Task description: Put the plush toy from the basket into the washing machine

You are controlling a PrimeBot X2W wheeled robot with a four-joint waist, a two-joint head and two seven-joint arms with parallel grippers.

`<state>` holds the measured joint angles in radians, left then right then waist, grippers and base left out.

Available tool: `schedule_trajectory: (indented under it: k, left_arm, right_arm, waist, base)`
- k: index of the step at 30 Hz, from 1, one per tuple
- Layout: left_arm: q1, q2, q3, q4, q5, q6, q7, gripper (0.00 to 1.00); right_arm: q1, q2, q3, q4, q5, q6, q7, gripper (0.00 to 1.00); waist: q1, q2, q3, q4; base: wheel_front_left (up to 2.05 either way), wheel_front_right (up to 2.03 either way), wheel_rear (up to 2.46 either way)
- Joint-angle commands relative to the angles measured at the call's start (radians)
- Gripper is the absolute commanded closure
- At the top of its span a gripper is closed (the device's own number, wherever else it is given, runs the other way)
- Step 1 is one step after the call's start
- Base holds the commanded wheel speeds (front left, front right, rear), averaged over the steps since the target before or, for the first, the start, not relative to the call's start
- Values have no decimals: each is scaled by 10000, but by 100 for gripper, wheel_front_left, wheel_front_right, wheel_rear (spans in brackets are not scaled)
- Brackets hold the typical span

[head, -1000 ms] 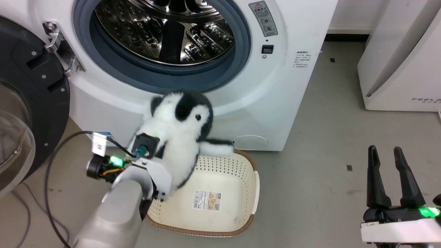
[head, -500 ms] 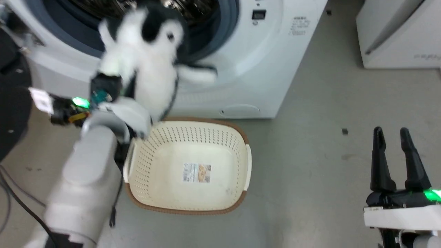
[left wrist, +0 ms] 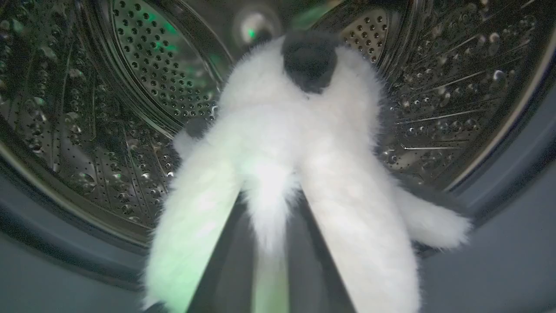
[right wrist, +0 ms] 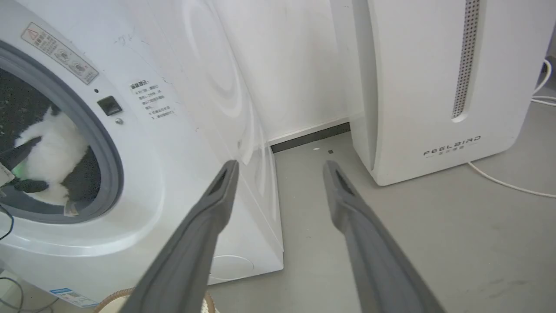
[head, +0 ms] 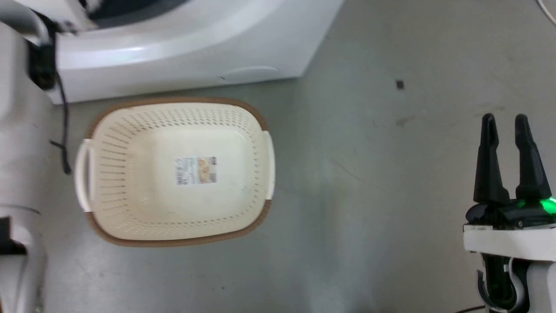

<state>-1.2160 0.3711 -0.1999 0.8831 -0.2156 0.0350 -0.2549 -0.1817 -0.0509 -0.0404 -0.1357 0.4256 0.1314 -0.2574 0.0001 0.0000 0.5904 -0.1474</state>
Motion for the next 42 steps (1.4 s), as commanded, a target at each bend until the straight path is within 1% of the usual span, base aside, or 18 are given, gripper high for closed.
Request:
schedule_trajectory:
  k: [1,6,13,14,15,20,26,31,34,35,40,42]
  left_arm:
    - [-784,339,193,45,7,43,-68,100]
    - [-1778,784,242,230,206,89,-68,100]
    - [-2830,1017,164,746,420,151,-68,100]
    - [-2917,995,158,818,449,242,-68,100]
    - [-2943,976,167,884,468,346,-68,0]
    - [-2719,914,59,884,595,413,-68,0]
    - [-1920,645,186,754,408,389,-68,0]
    - [-735,466,548,308,187,501,-68,0]
    - [154,344,736,-216,210,656,-68,0]
    - [154,344,736,-216,210,656,-68,0]
    - [1632,-50,930,-1283,377,928,-68,0]
    - [2180,-215,926,-1565,459,899,-68,0]
  right_arm:
    - [-263,7,18,-84,221,-7,-44,0]
    - [-366,7,75,-160,375,-7,-44,0]
    - [-335,7,119,-73,455,-7,-44,0]
    - [-350,7,118,-71,460,-7,-44,0]
    - [-378,7,128,-49,461,-7,-44,0]
    - [-442,7,282,-11,361,-7,-44,0]
    - [-490,7,268,44,218,-7,-44,0]
    - [-398,7,325,150,101,-7,-44,0]
    - [-293,7,349,208,-1,-7,-44,0]
    - [-293,7,349,208,-1,-7,-44,0]
    - [-124,7,290,334,-510,-7,-44,0]
    - [-51,7,324,385,-710,-7,-44,0]
  waist:
    - [-1,0,899,-865]
    - [-1,0,1359,-1193]
    - [-1,0,1690,-1313]
    - [-1,0,1747,-1302]
    - [-1,0,1733,-1297]
    - [-1,0,1548,-1238]
    - [-1,0,1056,-1071]
    - [-1,0,438,-915]
    - [-1,0,33,-771]
    - [-1,0,33,-771]
    - [-1,0,-692,-383]
    - [-1,0,-1026,-208]
  base:
    - [0,0,0]
    - [0,0,0]
    - [0,0,0]
    - [0,0,0]
    - [0,0,0]
    - [0,0,0]
    - [0,0,0]
    - [0,0,0]
    - [0,0,0]
    - [0,0,0]
    - [0,0,0]
    - [0,0,0]
